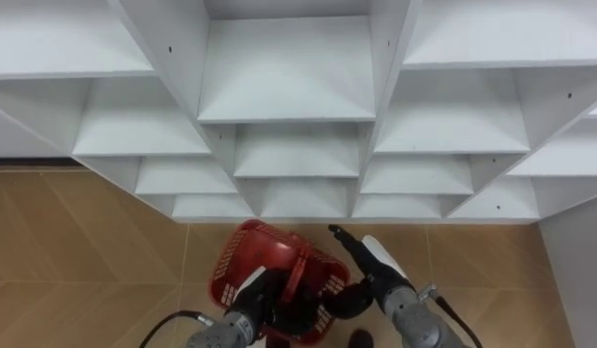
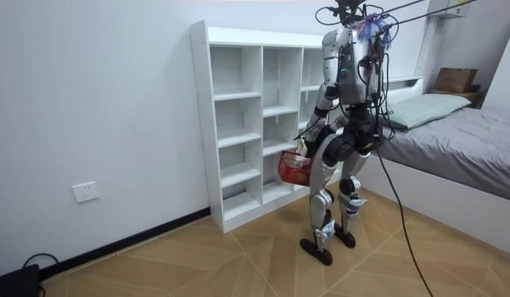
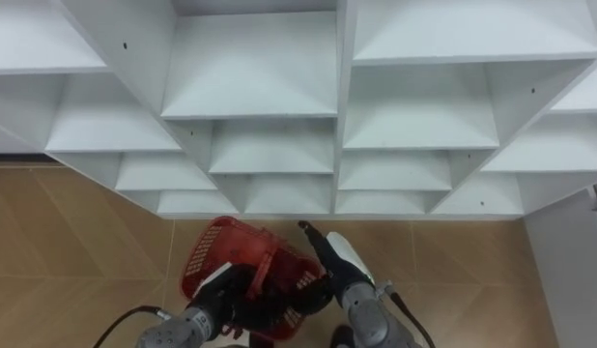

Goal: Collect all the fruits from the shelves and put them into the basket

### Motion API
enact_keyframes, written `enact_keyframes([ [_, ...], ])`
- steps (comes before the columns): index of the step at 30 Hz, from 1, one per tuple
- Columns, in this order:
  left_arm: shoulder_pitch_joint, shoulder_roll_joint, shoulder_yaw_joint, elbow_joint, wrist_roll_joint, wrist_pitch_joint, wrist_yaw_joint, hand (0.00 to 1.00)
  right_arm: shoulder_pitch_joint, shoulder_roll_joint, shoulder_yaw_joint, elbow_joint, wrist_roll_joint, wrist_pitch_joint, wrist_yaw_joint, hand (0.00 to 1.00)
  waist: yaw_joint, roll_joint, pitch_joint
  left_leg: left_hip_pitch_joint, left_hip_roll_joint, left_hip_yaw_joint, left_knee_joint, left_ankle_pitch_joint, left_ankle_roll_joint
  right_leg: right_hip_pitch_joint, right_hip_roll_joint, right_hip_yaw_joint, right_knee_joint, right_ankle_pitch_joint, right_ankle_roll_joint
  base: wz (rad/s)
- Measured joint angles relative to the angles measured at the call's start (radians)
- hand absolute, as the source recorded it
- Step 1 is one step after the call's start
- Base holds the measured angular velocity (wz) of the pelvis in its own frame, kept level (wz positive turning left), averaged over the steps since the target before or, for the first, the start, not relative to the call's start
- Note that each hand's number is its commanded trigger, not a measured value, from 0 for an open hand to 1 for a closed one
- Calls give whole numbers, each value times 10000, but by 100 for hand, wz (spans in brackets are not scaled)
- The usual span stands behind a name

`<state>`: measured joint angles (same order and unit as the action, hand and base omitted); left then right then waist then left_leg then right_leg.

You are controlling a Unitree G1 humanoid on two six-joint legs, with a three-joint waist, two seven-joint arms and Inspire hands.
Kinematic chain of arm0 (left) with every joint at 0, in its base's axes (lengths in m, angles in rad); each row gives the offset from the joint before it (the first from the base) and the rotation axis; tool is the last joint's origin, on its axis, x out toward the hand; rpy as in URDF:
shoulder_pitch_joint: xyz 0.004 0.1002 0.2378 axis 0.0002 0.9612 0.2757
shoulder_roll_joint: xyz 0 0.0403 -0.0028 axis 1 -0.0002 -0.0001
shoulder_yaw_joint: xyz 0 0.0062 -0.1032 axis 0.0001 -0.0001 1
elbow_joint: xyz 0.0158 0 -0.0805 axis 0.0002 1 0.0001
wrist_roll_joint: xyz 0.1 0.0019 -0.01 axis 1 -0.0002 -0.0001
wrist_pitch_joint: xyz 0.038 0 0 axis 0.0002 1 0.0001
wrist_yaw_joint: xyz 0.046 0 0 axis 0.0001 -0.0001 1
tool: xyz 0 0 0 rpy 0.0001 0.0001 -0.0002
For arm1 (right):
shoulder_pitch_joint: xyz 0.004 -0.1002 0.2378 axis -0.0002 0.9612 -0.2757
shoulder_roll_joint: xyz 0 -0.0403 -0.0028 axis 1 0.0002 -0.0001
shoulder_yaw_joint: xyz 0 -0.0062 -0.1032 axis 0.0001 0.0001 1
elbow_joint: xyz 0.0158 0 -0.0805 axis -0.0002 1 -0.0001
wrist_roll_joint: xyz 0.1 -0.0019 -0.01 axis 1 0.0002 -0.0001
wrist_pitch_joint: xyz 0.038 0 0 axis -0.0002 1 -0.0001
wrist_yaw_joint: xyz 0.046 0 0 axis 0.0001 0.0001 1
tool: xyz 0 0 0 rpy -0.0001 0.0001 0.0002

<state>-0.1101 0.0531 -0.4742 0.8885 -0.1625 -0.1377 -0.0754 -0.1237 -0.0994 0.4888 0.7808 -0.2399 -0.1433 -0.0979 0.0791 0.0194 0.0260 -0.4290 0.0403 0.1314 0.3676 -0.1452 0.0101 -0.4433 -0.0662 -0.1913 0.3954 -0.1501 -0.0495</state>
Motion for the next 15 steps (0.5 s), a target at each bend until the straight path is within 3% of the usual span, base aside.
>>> enact_keyframes([
  [15, -48, -39, 8, -56, -16, -2, 68, 100, -8, -5, -6, 80, 39, -98, -232, 0, 21, 2, 0, 11, -1, -2, -19, 0, 0, 1, -4, 2, 1, 0, -1, 0],
])
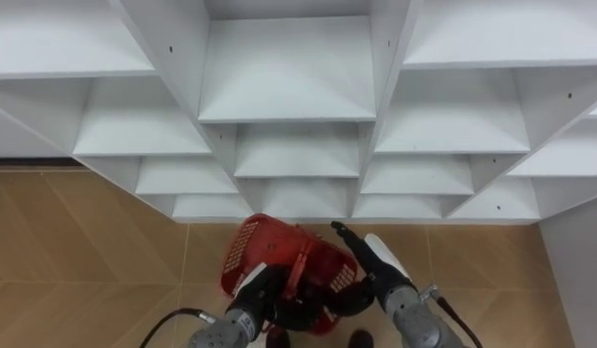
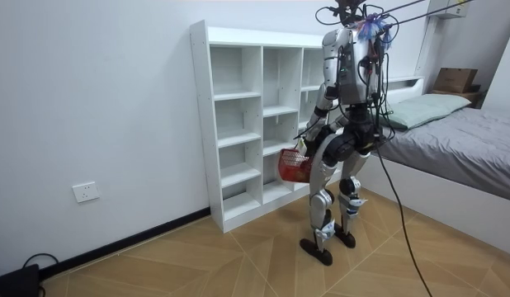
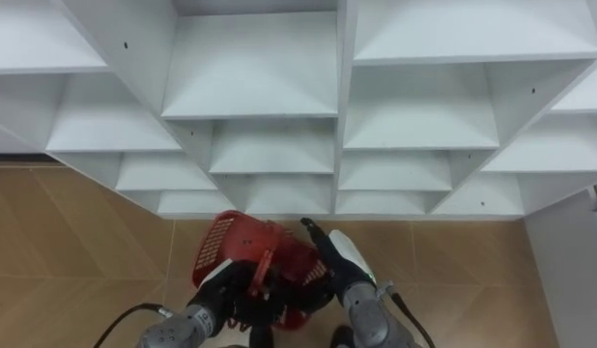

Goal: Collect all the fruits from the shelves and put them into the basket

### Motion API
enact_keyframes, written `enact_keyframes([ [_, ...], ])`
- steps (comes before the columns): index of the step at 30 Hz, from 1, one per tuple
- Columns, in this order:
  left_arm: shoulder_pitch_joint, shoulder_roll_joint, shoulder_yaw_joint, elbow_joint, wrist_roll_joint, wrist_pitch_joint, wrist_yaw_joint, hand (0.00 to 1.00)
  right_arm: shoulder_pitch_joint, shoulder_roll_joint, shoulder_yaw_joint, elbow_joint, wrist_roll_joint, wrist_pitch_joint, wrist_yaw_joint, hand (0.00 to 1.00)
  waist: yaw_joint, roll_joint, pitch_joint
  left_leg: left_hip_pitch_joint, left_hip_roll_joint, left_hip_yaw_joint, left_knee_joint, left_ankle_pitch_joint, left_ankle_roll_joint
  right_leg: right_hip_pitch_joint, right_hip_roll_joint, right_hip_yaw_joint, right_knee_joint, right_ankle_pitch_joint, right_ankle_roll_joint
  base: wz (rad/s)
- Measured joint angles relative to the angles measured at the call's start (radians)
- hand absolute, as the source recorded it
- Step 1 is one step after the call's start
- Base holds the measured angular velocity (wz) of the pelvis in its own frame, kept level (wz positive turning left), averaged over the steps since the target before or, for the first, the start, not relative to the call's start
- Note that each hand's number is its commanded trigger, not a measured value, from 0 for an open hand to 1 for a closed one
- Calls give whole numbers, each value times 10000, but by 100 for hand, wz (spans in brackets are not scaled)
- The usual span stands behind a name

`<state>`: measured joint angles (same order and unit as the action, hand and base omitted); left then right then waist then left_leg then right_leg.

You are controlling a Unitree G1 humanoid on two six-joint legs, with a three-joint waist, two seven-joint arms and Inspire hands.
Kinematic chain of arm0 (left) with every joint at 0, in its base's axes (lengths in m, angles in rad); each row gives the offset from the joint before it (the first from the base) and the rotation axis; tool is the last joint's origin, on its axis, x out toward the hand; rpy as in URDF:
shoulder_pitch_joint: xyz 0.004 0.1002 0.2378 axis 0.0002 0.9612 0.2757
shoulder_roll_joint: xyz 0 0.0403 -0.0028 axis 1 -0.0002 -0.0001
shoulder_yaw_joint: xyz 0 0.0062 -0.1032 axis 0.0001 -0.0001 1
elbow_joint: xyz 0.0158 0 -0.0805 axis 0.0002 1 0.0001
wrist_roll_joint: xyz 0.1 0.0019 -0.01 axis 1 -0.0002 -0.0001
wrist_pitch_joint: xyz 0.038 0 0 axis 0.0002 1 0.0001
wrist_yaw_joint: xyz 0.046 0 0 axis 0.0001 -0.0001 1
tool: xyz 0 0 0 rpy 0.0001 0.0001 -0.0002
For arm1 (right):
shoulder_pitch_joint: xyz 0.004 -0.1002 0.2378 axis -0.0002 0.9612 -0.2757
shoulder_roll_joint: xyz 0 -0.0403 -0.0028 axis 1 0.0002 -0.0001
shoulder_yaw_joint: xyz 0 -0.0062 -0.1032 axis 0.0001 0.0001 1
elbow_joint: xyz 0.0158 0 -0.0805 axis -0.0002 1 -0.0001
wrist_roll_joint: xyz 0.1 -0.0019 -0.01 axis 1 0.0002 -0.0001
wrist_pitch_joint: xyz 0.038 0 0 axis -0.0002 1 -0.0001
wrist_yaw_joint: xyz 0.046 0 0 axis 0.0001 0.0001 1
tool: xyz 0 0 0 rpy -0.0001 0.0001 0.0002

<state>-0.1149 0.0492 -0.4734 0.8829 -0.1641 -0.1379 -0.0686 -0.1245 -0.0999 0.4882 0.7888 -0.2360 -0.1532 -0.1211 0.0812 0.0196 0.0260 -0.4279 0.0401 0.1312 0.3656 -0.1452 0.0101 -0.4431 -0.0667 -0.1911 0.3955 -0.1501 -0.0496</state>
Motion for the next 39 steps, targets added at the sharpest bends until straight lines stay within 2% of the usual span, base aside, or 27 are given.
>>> enact_keyframes([
  [13, -65, -23, -17, -1, -4, -12, 74, 100, -28, -19, 6, 278, 42, -2, 109, 0, 1, 4, 5, 126, -14, 0, -125, 1, 0, 99, -4, -3, -83, -10, 15, 0],
  [23, -57, 75, 119, 9, 6, -12, 72, 100, -11, -96, -84, 296, -1, -1, 602, 0, -65, 0, 21, 750, -16, 54, -425, -1, -12, 629, -13, 11, -208, -97, 73, 0],
  [29, 8, 231, 231, 0, 20, -12, -250, 100, 28, -116, -95, 289, -40, 1, 810, 0, -220, -55, 54, 1101, -15, 53, -469, -45, -27, 966, -20, 8, -213, -179, 90, 0],
  [32, 150, 390, 278, -357, 68, -13, -308, 100, 173, -140, -116, 136, -77, 0, 813, 0, -227, -147, 85, 1493, -15, 89, -625, -68, -60, 1247, 39, 196, -236, -255, 106, -6],
  [35, 219, 625, 279, -716, 298, -14, -313, 100, 283, -229, -97, -168, -79, -1, 874, 0, -229, -213, 68, 1732, -5, 146, -690, -114, -125, 1494, 144, 250, -380, -232, 71, -10],
  [39, 269, 686, 300, -832, 422, -14, -304, 100, 311, -295, -108, -198, -75, -1, 923, 0, -253, -283, 18, 2265, 10, 159, -1000, -97, -173, 2005, 202, 220, -702, -210, 48, -4],
])
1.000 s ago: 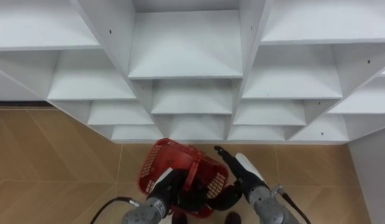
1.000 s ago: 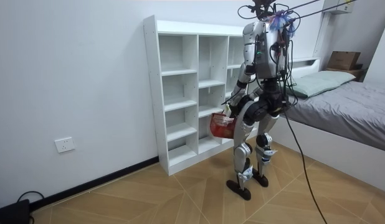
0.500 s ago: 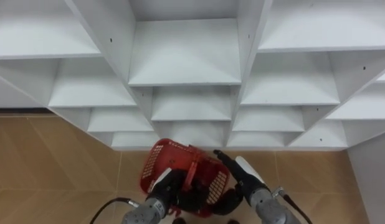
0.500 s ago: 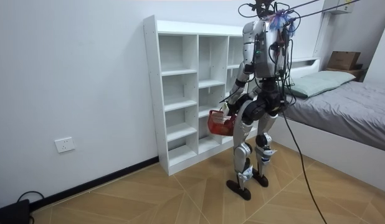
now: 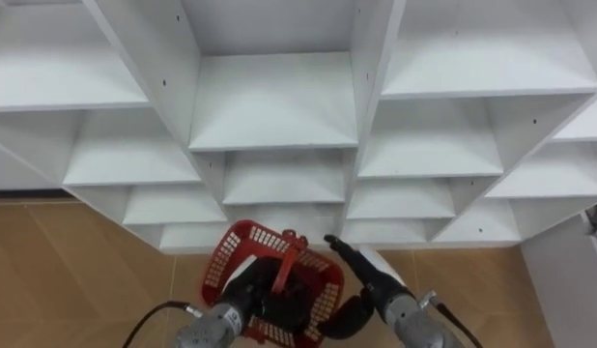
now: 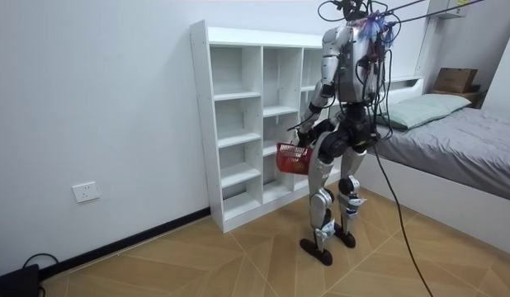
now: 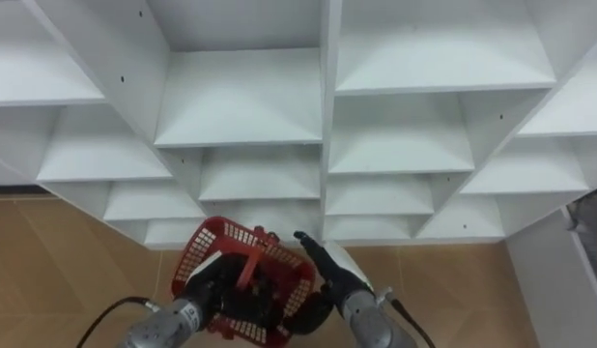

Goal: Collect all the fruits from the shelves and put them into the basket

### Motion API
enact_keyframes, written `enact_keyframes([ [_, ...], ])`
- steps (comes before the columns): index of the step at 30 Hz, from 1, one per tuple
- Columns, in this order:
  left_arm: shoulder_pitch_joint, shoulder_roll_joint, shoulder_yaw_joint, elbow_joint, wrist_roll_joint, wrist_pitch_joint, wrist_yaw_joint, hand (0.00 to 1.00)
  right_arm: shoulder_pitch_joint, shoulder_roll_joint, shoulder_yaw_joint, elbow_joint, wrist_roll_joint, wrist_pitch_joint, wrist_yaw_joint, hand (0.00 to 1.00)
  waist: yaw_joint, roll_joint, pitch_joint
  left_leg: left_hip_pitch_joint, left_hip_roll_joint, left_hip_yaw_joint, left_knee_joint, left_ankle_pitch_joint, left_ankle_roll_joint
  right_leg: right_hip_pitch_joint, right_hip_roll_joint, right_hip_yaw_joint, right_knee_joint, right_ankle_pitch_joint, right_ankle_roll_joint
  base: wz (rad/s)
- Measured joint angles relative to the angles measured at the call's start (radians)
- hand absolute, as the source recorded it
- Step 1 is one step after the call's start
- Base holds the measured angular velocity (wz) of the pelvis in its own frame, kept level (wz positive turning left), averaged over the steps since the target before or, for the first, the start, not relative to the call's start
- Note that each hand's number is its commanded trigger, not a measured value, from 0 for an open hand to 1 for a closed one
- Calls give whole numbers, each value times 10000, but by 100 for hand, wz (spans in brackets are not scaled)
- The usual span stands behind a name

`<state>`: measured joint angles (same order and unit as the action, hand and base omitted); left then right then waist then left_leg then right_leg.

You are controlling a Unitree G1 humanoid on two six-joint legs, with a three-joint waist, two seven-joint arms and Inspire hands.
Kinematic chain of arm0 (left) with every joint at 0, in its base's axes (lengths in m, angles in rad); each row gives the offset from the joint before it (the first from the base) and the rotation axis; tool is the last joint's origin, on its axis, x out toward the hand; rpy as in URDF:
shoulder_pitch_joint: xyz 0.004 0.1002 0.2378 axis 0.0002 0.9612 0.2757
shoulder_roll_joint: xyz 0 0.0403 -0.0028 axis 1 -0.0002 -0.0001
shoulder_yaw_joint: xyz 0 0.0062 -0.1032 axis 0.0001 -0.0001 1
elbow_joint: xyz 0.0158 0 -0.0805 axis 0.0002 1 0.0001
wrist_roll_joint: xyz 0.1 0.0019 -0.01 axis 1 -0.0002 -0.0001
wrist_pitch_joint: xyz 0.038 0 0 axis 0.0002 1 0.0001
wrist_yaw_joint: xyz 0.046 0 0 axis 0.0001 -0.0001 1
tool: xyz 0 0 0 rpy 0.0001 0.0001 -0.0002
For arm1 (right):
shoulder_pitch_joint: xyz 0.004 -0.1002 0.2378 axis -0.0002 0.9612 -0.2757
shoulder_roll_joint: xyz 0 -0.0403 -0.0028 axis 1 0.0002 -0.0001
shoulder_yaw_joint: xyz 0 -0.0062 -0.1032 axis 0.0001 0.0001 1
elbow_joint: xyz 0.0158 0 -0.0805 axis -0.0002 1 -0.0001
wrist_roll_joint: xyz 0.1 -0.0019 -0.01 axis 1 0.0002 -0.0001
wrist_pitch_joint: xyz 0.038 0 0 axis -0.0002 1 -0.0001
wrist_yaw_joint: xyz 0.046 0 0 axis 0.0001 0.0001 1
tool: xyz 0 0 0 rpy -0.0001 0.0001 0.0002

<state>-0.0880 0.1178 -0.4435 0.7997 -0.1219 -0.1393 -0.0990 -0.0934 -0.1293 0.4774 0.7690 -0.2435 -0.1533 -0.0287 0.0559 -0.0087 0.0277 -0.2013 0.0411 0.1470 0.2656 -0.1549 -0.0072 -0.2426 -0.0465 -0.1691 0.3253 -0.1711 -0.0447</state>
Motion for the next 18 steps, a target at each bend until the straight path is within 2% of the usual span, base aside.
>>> enact_keyframes([
  [6, 348, 204, 186, -310, 50, 2, 95, 100, 613, -281, -221, -1098, 24, 6, -29, 0, 26, -235, -139, 821, -20, 107, -193, -13, -10, 743, 33, 108, -343, -27, 40, -9],
  [10, 606, 215, 376, -338, 51, 1, 303, 100, 1217, -367, -382, -1826, 78, 1, -96, 0, -40, -220, -179, 1610, 7, 142, -642, -45, -57, 1482, 136, 138, -732, -3, 84, -2],
  [13, 759, 197, 840, -348, 73, 0, 311, 100, 1601, -409, -803, -2288, 54, -15, -145, 0, -35, -159, -217, 1845, 10, 147, -801, -58, -68, 1710, 170, 124, -885, 45, 109, -2],
  [15, 1104, 272, 1216, -554, 65, -7, 441, 100, 1817, -476, -1139, -2566, 51, -36, -235, 0, -57, -122, -241, 2018, -1, 180, -880, -58, -66, 1820, 233, 217, -883, 42, 113, -8],
  [18, 1387, 350, 1472, -554, 86, -9, 526, 100, 1985, -685, -1286, -2734, -22, -125, -343, 0, -142, -95, -243, 2298, -5, 196, -1020, -58, -68, 2072, 260, 289, -994, 34, 127, -2],
])
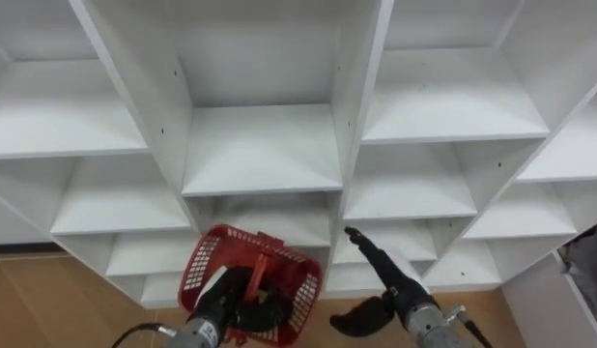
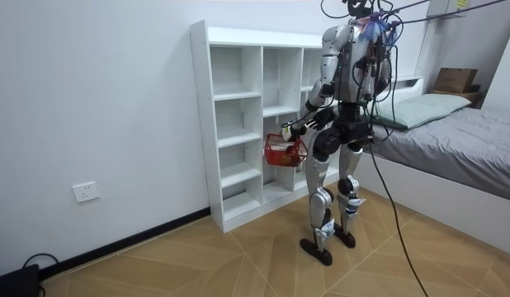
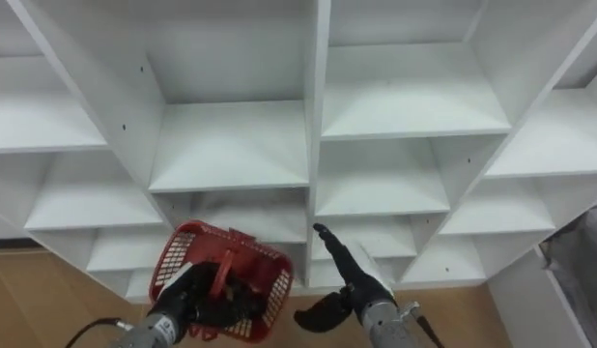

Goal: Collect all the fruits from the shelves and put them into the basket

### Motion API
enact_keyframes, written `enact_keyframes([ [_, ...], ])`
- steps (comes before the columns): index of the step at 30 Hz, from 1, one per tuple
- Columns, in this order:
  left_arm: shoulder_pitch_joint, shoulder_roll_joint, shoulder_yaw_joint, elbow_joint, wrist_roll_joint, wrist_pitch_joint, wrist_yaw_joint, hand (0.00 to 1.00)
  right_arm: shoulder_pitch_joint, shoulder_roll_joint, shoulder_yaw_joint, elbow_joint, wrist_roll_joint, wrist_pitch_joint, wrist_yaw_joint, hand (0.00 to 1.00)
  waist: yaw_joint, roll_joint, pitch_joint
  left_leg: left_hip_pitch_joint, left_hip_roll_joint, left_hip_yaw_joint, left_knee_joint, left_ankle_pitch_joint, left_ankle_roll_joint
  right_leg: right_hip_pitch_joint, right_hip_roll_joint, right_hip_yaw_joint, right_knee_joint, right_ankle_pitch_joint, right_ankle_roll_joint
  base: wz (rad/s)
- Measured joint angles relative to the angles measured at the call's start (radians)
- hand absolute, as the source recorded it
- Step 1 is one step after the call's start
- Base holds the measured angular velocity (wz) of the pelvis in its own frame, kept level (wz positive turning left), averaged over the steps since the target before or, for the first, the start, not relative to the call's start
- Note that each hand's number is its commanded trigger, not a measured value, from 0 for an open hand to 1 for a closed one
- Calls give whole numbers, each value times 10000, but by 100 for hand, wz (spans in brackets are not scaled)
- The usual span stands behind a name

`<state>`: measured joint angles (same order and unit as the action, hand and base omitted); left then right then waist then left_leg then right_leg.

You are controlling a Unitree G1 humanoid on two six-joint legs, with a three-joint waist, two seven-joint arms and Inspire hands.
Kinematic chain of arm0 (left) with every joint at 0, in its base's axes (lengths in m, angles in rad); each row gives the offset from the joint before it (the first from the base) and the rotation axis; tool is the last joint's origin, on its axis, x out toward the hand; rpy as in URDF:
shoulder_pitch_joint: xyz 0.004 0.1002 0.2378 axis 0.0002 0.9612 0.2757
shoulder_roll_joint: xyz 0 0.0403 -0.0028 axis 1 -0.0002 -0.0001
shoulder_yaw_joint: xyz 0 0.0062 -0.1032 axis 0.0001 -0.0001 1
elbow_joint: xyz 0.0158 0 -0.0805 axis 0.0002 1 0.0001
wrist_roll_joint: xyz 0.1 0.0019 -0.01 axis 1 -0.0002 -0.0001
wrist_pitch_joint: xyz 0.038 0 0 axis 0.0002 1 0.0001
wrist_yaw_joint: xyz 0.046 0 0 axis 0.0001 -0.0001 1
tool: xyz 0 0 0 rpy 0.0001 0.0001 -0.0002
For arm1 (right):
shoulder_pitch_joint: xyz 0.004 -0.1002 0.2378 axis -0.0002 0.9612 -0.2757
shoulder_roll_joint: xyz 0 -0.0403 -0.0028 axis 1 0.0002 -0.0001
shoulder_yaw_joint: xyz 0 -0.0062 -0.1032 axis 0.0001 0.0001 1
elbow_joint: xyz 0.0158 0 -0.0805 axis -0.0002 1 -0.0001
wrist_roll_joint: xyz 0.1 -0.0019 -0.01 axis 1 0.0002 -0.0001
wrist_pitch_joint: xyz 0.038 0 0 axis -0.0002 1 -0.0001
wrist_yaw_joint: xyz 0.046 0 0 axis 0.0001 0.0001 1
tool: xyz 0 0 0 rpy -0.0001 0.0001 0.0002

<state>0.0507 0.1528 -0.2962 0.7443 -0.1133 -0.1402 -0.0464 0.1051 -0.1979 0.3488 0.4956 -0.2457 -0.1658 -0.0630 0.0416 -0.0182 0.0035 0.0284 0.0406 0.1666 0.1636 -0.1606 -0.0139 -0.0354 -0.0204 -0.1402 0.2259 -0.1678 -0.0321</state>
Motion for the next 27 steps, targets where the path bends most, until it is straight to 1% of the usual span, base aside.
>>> enact_keyframes([
  [3, 536, 63, 410, 0, 1, 0, 162, 100, 245, -15, -575, -86, -6, -106, -120, 0, -88, 22, -3, 271, 3, -4, -52, -26, -21, 272, 33, 9, -86, -18, 22, 0],
  [4, 608, 60, 518, -1, 23, 0, 166, 100, 288, -13, -669, -89, -6, -137, -131, 0, -93, 22, -2, 301, 5, -3, -58, -28, -22, 301, 37, 10, -97, -18, 22, 0],
  [6, 819, 66, 966, 4, 212, 0, 181, 100, 384, 1, -1046, 10, 8, -211, -132, 0, -110, 33, 7, 377, 11, -12, -124, -29, -25, 374, 52, 31, -160, -15, 22, 0],
  [8, 894, 69, 1295, 22, 410, -1, 217, 100, 402, 14, -1309, 112, 36, -230, -134, 0, -105, 36, 10, 385, 19, -20, -138, -30, -26, 414, 68, 63, -225, 14, 30, 0],
  [9, 1007, 93, 1444, 44, 410, -2, 321, 100, 405, 29, -1414, 379, 133, -303, -205, 0, -107, 25, 17, 468, 20, -15, -176, -30, -27, 486, 76, 79, -240, 16, 30, 0],
  [10, 1080, 116, 1476, 49, 410, -2, 380, 100, 414, 36, -1445, 517, 160, -301, -228, 0, -106, 24, 28, 541, 18, -14, -197, -33, -31, 559, 76, 81, -264, 14, 32, 0],
  [11, 1222, 147, 1572, 86, 411, -2, 455, 100, 438, 29, -1454, 841, 397, -296, -297, 0, -111, 24, 5, 570, 19, -27, -202, -68, -43, 624, 90, 73, -331, 7, 42, 4],
  [12, 1246, 183, 1576, 194, 411, -1, 564, 100, 497, 27, -1481, 1056, 673, -278, -384, 0, -120, 7, 20, 560, 21, -45, -202, -75, -41, 645, 103, 27, -386, 17, 53, 5],
  [13, 1258, 186, 1607, 269, 411, 1, 605, 100, 557, 29, -1493, 1112, 760, -275, -436, 0, -115, 1, 26, 555, 21, -42, -202, -77, -39, 644, 101, 17, -385, 18, 53, 0],
  [16, 1559, 178, 1854, 459, 390, 14, 786, 100, 885, 54, -1635, 1156, 935, -266, -516, 0, -130, -5, 23, 579, 18, -11, -202, -100, -43, 704, 101, 21, -410, 19, 55, 0],
  [17, 1600, 174, 1934, 589, 334, 12, 828, 100, 997, 56, -1772, 1220, 1077, -274, -556, 0, -131, -5, 22, 597, 13, -12, -202, -107, -42, 731, 95, 35, -416, 18, 56, 0],
  [19, 1479, 168, 2153, 1153, 280, 6, 898, 100, 982, 59, -1919, 1572, 1286, -286, -689, 0, -129, -4, 22, 633, 9, -14, -201, -107, -42, 760, 90, 44, -421, 16, 58, -2],
  [20, 1381, 178, 2198, 1609, 267, 3, 1059, 100, 925, 68, -2008, 1975, 1344, -321, -797, 0, -136, -2, 24, 683, 6, -20, -200, -107, -42, 816, 86, 42, -447, 13, 61, 0],
  [21, 1362, 175, 2220, 1944, 269, 5, 1176, 100, 916, 96, -2157, 2463, 1350, -330, -912, 0, -147, -1, 5, 731, -1, -22, -200, -112, -44, 905, 77, 49, -571, 7, 71, 0],
  [25, 1525, 176, 2311, 2390, 279, 22, 1321, 100, 1001, 84, -2436, 3606, 1762, -270, -1031, 0, -149, -21, 11, 797, 2, -25, -208, -148, -51, 944, 108, 158, -573, -15, 94, -2],
  [27, 1628, 164, 2629, 2719, 275, 113, 1380, 100, 1140, 93, -2632, 4259, 2280, -161, -1201, 0, -151, -53, 17, 897, 8, -18, -209, -188, -53, 1044, 125, 187, -582, -32, 102, 0],
])
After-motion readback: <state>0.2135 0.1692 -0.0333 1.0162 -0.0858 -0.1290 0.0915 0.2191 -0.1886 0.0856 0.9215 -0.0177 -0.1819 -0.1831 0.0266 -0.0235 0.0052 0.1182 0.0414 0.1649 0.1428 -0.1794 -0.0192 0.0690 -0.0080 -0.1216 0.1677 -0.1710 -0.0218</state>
